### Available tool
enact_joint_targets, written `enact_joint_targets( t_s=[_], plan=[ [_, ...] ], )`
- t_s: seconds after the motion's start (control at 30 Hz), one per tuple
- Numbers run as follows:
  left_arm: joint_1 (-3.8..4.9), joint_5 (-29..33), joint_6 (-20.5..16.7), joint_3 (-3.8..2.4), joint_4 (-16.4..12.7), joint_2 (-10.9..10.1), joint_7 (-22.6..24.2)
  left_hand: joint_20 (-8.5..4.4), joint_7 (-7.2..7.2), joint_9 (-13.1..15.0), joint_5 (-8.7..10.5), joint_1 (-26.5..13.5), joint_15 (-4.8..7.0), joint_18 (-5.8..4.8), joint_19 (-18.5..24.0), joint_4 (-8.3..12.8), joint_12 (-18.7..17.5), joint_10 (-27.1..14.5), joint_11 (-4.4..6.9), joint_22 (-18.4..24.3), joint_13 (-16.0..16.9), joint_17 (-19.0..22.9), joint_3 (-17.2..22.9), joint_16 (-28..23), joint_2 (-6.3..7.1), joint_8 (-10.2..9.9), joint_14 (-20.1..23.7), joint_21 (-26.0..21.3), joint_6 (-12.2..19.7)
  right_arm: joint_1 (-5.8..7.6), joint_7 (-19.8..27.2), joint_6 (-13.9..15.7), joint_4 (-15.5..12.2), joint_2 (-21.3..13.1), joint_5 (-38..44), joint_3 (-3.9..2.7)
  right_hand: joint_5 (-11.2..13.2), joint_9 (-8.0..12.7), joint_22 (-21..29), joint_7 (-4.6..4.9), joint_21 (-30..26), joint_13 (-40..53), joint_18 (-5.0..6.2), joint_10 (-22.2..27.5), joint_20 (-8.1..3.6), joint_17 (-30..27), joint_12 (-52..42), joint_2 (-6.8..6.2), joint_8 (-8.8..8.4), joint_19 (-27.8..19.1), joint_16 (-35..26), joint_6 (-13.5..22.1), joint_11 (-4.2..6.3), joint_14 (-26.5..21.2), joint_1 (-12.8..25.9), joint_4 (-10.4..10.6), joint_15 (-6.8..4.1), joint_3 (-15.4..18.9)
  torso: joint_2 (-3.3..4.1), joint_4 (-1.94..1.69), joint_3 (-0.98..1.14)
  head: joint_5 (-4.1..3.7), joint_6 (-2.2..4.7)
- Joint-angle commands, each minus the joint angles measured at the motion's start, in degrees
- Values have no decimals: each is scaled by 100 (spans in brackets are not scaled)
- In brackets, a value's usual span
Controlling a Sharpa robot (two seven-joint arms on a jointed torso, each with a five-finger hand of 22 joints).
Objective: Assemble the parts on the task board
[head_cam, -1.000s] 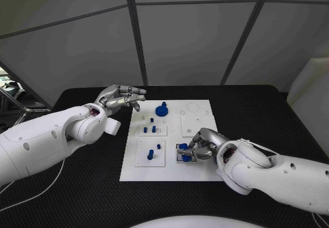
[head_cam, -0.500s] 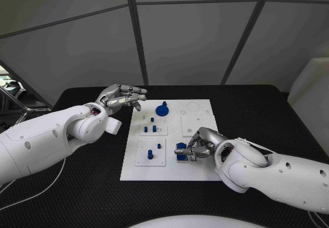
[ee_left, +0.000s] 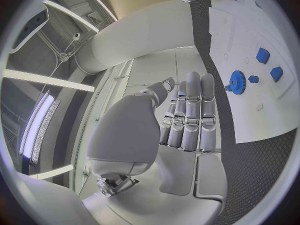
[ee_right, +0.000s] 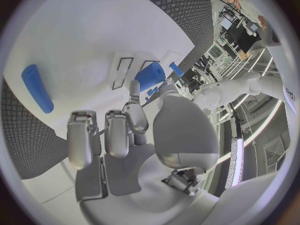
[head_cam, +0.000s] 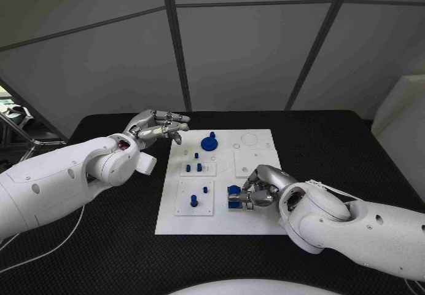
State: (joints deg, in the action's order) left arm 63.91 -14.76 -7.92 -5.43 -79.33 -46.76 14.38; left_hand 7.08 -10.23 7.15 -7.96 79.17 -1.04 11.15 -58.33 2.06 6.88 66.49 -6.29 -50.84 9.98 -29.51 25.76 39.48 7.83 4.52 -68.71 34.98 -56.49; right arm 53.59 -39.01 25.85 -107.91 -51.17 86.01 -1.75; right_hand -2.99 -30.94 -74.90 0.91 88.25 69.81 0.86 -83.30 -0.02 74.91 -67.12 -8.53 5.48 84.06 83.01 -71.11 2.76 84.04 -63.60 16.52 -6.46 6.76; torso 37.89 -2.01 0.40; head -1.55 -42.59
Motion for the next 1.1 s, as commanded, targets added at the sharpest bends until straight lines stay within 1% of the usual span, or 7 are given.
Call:
enact_joint_targets(
  t_s=[0.03,0.07,0.17,0.37,0.7,0.93,1.1],
  plan=[
    [8,24,73,-5,0,3,-1,29,-25,10,-12,-23,-45,-73,9,15,-16,-58,0,9,10,10,-17,-26,-49,-39,8,-35,8,6,262,123,-79,-50,166,-2,-108,-43,-1295,-10,32,10,-34,-4,-35,180,3,118,-12,508,13,-40,46,332,-362,-99,-34,-98,0,-1,0,0,8],
    [8,24,75,-5,1,5,-2,29,-25,10,-12,-23,-45,-73,10,15,-17,-58,0,9,11,10,-18,-27,-48,-39,8,-36,8,6,272,120,-88,-59,164,-2,-218,-57,-1298,-9,33,12,-35,-5,-37,184,6,141,-16,509,14,-40,46,333,-455,-138,-35,-111,-1,-1,2,1,8],
    [8,24,82,-5,8,11,-4,29,-25,10,-12,-23,-45,-73,10,15,-17,-58,0,9,11,10,-18,-27,-48,-39,8,-36,8,6,316,57,-120,-99,194,-2,-323,-91,-1296,-7,32,15,-35,-3,-39,183,18,159,-27,508,11,-39,47,332,-702,-299,-36,-122,-4,-2,-2,-8,9],
    [7,24,96,-4,20,21,-10,29,-25,10,-12,-23,-45,-73,10,15,-17,-58,0,9,11,10,-18,-27,-48,-39,8,-36,8,6,347,-13,-156,-148,230,-2,-361,-142,-1310,-11,40,26,-38,-5,-40,189,27,203,-38,513,9,-59,49,332,-931,-519,-36,-91,-2,-6,-4,-16,11],
    [6,24,103,-4,25,22,-19,30,-26,10,-12,-26,-46,-73,10,13,-17,-60,-1,10,13,11,-18,-30,-51,-40,10,-39,9,7,344,-24,-84,-121,250,-2,-365,-171,-1335,-25,57,40,-44,-13,-43,217,22,280,-29,523,22,-102,59,338,-974,-586,-42,-75,0,-15,-11,-27,18],
    [7,24,103,-4,22,13,-24,30,-26,10,-12,-26,-46,-73,10,13,-17,-60,-1,10,13,11,-18,-30,-51,-40,10,-39,9,7,364,-308,1,-35,473,-1,-386,-207,-1378,-72,84,42,-54,-4,-77,247,54,339,-49,540,32,-173,103,341,-1594,-1107,-79,-128,-1,-10,-10,-22,-5],
    [7,24,111,-4,20,7,-31,30,-26,10,-12,-26,-46,-73,10,13,-17,-60,-1,10,13,11,-18,-30,-51,-40,10,-39,9,6,347,-271,45,9,581,-1,-387,-204,-1390,-72,93,51,-57,-9,-78,260,51,384,-58,545,37,-199,105,343,-1622,-1155,-80,-114,-1,-1,-7,-12,-7]
  ],
)
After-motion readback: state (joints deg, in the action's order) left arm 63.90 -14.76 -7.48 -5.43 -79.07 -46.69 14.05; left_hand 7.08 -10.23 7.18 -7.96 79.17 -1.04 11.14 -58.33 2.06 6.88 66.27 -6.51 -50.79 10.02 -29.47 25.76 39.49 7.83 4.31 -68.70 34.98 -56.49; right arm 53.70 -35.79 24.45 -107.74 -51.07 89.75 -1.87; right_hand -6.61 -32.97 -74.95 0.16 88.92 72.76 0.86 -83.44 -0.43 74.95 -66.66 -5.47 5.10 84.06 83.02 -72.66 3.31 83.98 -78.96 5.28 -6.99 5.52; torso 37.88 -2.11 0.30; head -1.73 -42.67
